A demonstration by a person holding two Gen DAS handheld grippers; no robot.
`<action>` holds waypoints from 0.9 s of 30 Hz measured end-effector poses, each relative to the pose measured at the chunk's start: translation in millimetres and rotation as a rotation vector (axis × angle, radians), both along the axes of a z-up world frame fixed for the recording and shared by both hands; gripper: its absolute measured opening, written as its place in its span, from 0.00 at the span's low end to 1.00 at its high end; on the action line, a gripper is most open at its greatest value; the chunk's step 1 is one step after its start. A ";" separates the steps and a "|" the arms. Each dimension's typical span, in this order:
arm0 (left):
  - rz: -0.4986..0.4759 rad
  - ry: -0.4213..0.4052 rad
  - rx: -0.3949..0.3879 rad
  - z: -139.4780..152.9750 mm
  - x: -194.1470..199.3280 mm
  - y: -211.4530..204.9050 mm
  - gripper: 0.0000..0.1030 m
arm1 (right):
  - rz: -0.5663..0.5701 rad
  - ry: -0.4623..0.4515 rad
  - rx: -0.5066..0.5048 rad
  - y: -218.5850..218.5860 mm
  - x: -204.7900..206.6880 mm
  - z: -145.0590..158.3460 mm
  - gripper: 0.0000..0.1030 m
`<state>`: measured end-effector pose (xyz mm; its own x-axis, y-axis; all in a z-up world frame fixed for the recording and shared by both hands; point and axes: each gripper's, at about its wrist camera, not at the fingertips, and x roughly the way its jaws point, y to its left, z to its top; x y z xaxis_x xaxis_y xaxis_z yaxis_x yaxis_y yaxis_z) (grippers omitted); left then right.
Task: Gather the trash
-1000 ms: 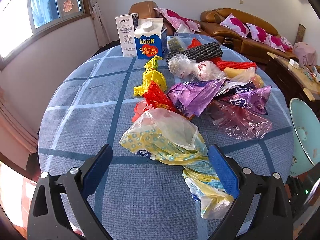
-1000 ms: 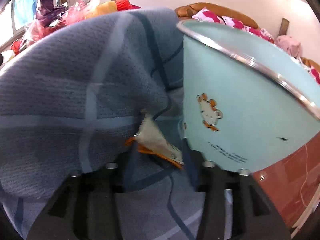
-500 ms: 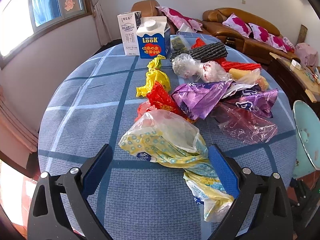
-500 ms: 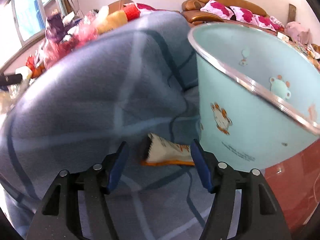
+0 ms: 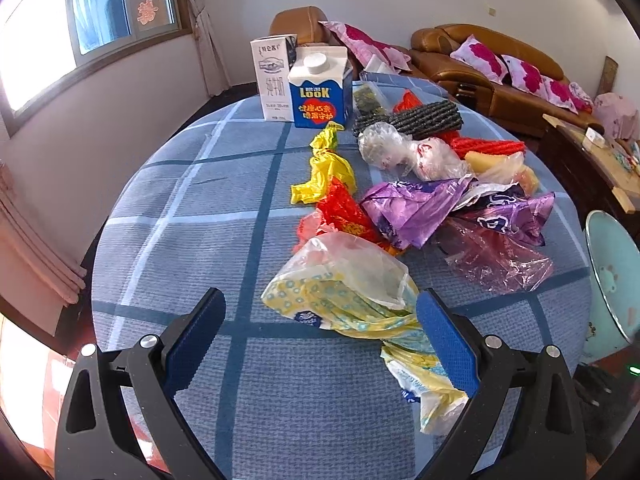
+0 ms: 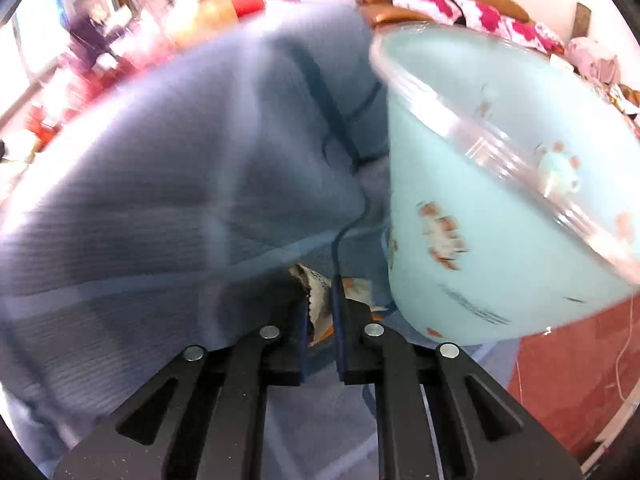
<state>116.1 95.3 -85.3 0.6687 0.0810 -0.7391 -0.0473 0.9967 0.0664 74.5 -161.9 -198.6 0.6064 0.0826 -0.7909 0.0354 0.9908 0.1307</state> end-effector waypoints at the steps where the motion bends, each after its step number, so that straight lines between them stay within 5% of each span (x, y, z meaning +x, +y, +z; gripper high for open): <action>1: 0.003 -0.001 0.001 0.5 -0.7 0.3 0.92 | 0.002 -0.016 0.010 -0.6 -6.6 8.2 0.09; 7: 0.021 -0.015 -0.008 7.7 -6.8 2.3 0.91 | 0.003 -0.217 0.039 -9.6 -57.4 100.3 0.08; 11: 0.032 -0.031 -0.007 13.3 -12.1 7.2 0.92 | -0.091 -0.390 -0.053 -36.4 -68.7 156.6 0.07; 17: 0.051 -0.041 -0.001 16.8 -18.9 17.2 0.92 | -0.226 -0.406 -0.118 -90.9 -39.9 157.8 0.05; 19: 0.055 -0.028 -0.004 13.7 -17.6 18.2 0.92 | -0.214 -0.320 -0.097 -104.3 -15.6 134.7 0.06; 20: 0.056 -0.019 -0.007 11.7 -16.1 18.5 0.92 | -0.213 -0.271 -0.075 -109.9 -8.7 122.2 0.12; 21: 0.056 -0.011 -0.012 10.2 -15.6 18.3 0.92 | -0.237 -0.227 -0.056 -113.7 -2.2 109.9 0.37; 23: 0.054 0.008 -0.032 6.4 -13.6 16.5 0.92 | -0.266 -0.233 -0.030 -107.2 -7.1 102.8 0.57; 27: 0.034 0.074 -0.082 -7.5 -3.4 6.7 0.92 | -0.215 -0.325 -0.098 -73.8 -14.6 121.1 0.57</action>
<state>112.7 102.0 -92.8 0.6100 0.0399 -0.7914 -0.0796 0.9968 -0.0110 59.9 -235.8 -77.5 0.8215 -0.1400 -0.5528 0.2161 0.9735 0.0746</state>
